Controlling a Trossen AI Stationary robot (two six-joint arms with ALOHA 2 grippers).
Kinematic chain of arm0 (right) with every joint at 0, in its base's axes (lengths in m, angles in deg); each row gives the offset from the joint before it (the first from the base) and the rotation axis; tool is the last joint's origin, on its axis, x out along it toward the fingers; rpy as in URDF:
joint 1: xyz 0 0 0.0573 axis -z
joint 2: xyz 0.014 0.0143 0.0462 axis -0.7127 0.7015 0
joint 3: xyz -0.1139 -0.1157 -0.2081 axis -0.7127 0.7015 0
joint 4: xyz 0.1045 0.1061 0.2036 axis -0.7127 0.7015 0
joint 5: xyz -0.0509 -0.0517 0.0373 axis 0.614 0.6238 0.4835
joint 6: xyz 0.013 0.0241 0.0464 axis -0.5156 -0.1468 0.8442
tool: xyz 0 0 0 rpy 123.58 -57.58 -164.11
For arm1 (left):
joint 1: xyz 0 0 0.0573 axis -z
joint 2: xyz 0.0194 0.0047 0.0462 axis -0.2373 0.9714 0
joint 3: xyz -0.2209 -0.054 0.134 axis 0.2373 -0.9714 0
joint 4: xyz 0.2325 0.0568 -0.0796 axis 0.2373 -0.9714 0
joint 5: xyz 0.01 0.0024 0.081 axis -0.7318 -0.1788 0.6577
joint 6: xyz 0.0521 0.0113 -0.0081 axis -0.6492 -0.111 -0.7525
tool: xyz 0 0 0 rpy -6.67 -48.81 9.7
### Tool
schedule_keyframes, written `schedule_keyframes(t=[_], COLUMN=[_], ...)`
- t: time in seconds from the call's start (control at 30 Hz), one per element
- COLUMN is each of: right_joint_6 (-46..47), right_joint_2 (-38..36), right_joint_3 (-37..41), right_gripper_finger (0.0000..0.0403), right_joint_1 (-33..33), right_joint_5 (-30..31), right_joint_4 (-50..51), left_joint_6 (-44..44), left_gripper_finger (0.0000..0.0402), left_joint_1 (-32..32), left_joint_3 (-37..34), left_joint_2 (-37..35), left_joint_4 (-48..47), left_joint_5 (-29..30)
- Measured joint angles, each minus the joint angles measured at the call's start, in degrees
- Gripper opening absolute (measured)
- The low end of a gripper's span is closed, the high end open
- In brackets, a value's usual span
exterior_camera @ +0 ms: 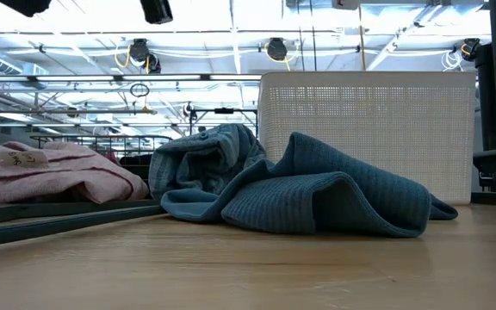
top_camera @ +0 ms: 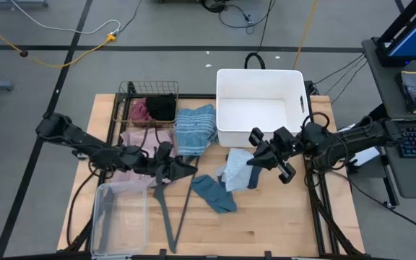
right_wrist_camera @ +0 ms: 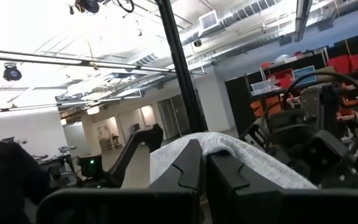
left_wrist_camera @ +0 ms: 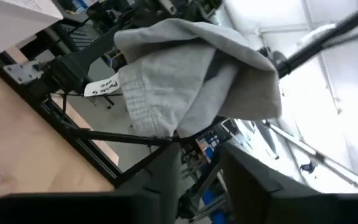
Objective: Pick & Place Cloths
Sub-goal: Put the gray undergarment into the gold wire basket
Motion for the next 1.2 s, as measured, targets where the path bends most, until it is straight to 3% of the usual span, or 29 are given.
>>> schedule_keyframes(t=[0.27,0.5,0.73,1.2], right_joint_6=[-1.6,-4.5,-9.5,-15.8], right_joint_2=[0.0,0.0,0.0,0.7], right_joint_3=[0.0,0.0,0.0,0.0], right_gripper_finger=[0.0000,0.0000,0.0000,0.0000], right_joint_1=[1.8,3.4,5.4,7.0], right_joint_5=[-2.5,-5.8,-5.6,-4.2], right_joint_4=[-1.5,-5.9,-7.0,-7.9], left_joint_6=[3.2,7.7,12.6,18.8], left_gripper_finger=[0.0234,0.0287,0.0305,0.0305], left_joint_1=[0.0,-0.2,0.0,-1.3], left_joint_3=[8.7,14.9,17.6,17.7], left_joint_2=[7.0,9.8,11.1,11.3], left_joint_4=[-3.5,-8.7,-8.5,-8.0], left_joint_5=[1.0,0.9,0.6,2.6])
